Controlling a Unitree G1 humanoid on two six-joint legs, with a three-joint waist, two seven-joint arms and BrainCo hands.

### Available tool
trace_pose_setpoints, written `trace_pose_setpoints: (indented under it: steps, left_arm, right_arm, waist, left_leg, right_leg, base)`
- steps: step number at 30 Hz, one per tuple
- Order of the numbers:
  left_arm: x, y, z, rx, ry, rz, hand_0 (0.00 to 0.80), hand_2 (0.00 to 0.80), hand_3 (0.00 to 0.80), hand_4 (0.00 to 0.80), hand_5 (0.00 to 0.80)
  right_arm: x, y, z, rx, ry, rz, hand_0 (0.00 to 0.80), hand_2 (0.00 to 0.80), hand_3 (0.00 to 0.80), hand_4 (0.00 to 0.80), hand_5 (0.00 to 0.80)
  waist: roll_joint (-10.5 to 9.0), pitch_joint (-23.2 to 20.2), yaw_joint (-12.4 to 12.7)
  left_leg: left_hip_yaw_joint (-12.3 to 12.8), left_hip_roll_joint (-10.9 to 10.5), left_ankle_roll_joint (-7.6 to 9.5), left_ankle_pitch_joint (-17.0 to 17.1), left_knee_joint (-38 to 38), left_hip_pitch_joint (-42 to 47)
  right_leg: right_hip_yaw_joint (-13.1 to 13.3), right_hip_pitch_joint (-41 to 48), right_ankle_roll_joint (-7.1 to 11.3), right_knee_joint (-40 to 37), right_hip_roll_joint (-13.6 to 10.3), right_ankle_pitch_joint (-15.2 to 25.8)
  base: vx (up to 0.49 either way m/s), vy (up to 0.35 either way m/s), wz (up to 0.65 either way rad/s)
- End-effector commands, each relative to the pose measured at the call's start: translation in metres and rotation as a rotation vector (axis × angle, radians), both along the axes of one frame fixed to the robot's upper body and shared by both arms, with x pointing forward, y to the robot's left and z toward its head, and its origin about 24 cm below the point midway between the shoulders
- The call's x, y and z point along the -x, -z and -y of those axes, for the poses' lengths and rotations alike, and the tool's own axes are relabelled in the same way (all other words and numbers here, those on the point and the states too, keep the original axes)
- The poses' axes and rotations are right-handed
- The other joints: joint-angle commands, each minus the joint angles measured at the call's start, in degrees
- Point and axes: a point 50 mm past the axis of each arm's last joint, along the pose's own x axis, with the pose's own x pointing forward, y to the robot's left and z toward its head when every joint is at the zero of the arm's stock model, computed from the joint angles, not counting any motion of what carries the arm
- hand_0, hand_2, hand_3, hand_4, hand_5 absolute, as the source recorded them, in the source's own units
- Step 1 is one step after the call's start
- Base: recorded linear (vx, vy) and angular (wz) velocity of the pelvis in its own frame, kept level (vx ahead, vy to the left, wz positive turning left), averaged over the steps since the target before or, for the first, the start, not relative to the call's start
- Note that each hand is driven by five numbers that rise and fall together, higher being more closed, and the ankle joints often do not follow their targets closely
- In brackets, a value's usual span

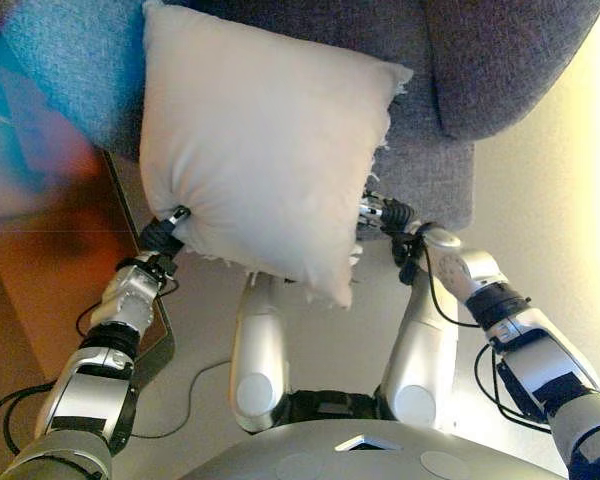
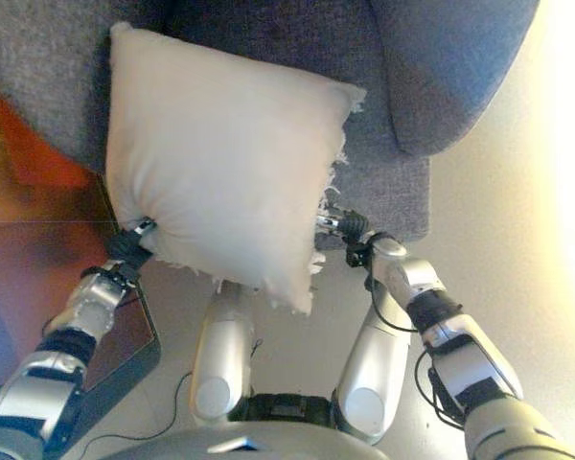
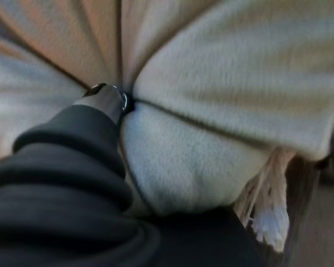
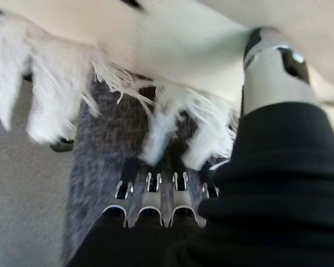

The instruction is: Pick up the cushion and take it to the sofa

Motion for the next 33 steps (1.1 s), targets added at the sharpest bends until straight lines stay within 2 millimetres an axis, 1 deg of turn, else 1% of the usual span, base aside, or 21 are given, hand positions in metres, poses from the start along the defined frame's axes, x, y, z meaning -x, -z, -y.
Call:
trace_pose_setpoints:
  steps: [1,5,10,12,16,19,21,22,23,25,28,32,33]
  left_arm:
    - [-0.017,-0.032,0.059,0.124,0.255,0.26,0.8,0.8,0.8,0.8,0.8]
    - [-0.014,-0.041,0.067,0.142,0.284,0.325,0.8,0.8,0.8,0.8,0.8]
    - [-0.012,-0.045,0.071,0.168,0.275,0.326,0.8,0.8,0.8,0.8,0.8]
    - [-0.011,-0.046,0.074,0.186,0.265,0.319,0.8,0.8,0.8,0.8,0.8]
    - [-0.009,-0.054,0.082,0.208,0.263,0.334,0.8,0.8,0.8,0.8,0.8]
    - [-0.009,-0.063,0.088,0.27,0.227,0.334,0.8,0.8,0.8,0.8,0.8]
    - [-0.009,-0.069,0.089,0.34,0.182,0.315,0.8,0.8,0.8,0.8,0.8]
    - [-0.008,-0.07,0.09,0.349,0.173,0.31,0.8,0.8,0.8,0.8,0.8]
    - [-0.006,-0.07,0.091,0.347,0.166,0.301,0.8,0.8,0.8,0.8,0.8]
    - [0.002,-0.065,0.09,0.358,0.148,0.249,0.8,0.8,0.8,0.8,0.8]
    - [0.014,-0.055,0.088,0.395,0.126,0.155,0.8,0.8,0.8,0.8,0.8]
    - [0.041,-0.028,0.087,0.503,0.1,-0.075,0.8,0.8,0.8,0.8,0.8]
    - [0.051,-0.021,0.088,0.547,0.091,-0.157,0.8,0.8,0.8,0.8,0.8]
  right_arm:
    - [0.005,-0.001,-0.001,-0.072,-0.013,0.047,0.0,0.0,0.0,0.0,0.0]
    - [0.018,0.014,0.008,-0.115,0.031,0.025,0.0,0.0,0.0,0.0,0.0]
    - [0.037,0.037,0.014,-0.164,0.069,-0.043,0.0,0.0,0.0,0.0,0.0]
    - [0.045,0.046,0.013,-0.185,0.082,-0.071,0.0,0.0,0.0,0.0,0.0]
    - [0.06,0.061,0.011,-0.23,0.121,-0.116,0.0,0.0,0.0,0.0,0.0]
    - [0.072,0.072,0.012,-0.261,0.16,-0.148,0.0,0.0,0.0,0.0,0.0]
    - [0.081,0.08,0.013,-0.281,0.19,-0.176,0.0,0.0,0.0,0.0,0.0]
    - [0.084,0.083,0.014,-0.286,0.204,-0.186,0.0,0.0,0.0,0.0,0.0]
    - [0.087,0.086,0.015,-0.287,0.214,-0.197,0.0,0.0,0.0,0.0,0.0]
    - [0.095,0.091,0.017,-0.286,0.238,-0.224,0.0,0.0,0.0,0.0,0.0]
    - [0.103,0.095,0.018,-0.291,0.264,-0.248,0.0,0.0,0.0,0.0,0.0]
    - [0.12,0.104,0.02,-0.313,0.311,-0.293,0.0,0.0,0.0,0.0,0.0]
    - [0.126,0.106,0.02,-0.319,0.324,-0.307,0.0,0.0,0.0,0.0,0.0]
  waist:
    - [0.8,0.47,-0.54]
    - [-1.0,0.43,0.01]
    - [-2.61,-2.27,0.61]
    - [-3.15,-3.6,0.72]
    - [-3.91,-6.36,0.8]
    - [-4.29,-8.48,0.78]
    - [-4.33,-10.18,0.78]
    - [-4.49,-10.94,0.78]
    - [-4.47,-11.66,0.87]
    - [-4.47,-13.07,1.23]
    - [-4.53,-14.39,1.78]
    - [-4.75,-16.52,3.08]
    - [-4.72,-17.1,3.4]
  left_leg:
    - [0.36,1.03,-2.38,-4.67,0.27,5.2]
    - [-0.19,0.82,-2.41,-4.34,-1.9,9.98]
    - [-0.6,0.07,-2.45,-3.21,-6.42,15.82]
    - [-0.69,-0.53,-2.34,-2.54,-8.63,18.1]
    - [-0.66,-1.39,-2.3,-0.92,-13.6,22.58]
    - [-0.36,-1.69,-2.32,-0.01,-17.11,25.94]
    - [-0.14,-1.82,-2.35,0.49,-19.64,28.53]
    - [0.26,-2.06,-1.89,1.71,-20.75,28.92]
    - [0.31,-2.13,-1.93,1.84,-21.56,29.75]
    - [0.2,-2.29,-2.01,2.1,-22.78,31.42]
    - [-0.01,-2.54,-2.03,2.06,-23.4,32.97]
    - [-0.19,-2.67,-1.93,1.46,-23.22,34.87]
    - [-0.23,-2.65,-1.9,1.39,-23.23,35.42]
  right_leg:
    - [0.13,4.97,2.85,-7.1,-1.85,5.27]
    - [-2.07,10.94,3.35,-10.28,-1.45,5.94]
    - [-4.28,17.83,3.87,-15.21,-0.22,6.38]
    - [-4.91,20.44,3.94,-17.48,0.7,6.48]
    - [-6.27,25.19,4.24,-21.94,2.21,6.9]
    - [-7.39,29.05,4.23,-25.25,3.48,6.99]
    - [-8.15,31.96,4.07,-27.54,4.44,7.04]
    - [-8.82,32.64,3.53,-28.82,4.64,8.02]
    - [-9.13,33.67,3.49,-29.63,4.99,8.01]
    - [-9.88,35.98,3.45,-31.32,5.77,8.08]
    - [-10.64,38.19,3.35,-32.76,6.34,8.21]
    - [-11.95,41.17,2.96,-33.69,6.71,7.91]
    - [-12.18,41.97,2.86,-33.75,6.83,7.69]
  base:
    - [0.04,-0.141,0.03]
    - [0.03,-0.176,0.03]
    - [0.063,-0.137,-0.02]
    - [0.067,-0.105,-0.03]
    - [0.057,-0.098,-0.02]
    - [0.066,-0.084,-0.05]
    - [0.057,-0.092,-0.01]
    - [0.038,-0.09,0.01]
    - [0.031,-0.078,0.03]
    - [0.102,-0.089,0.03]
    - [0.101,-0.083,0.04]
    - [0.119,-0.077,0.06]
    - [0.121,-0.052,0.05]
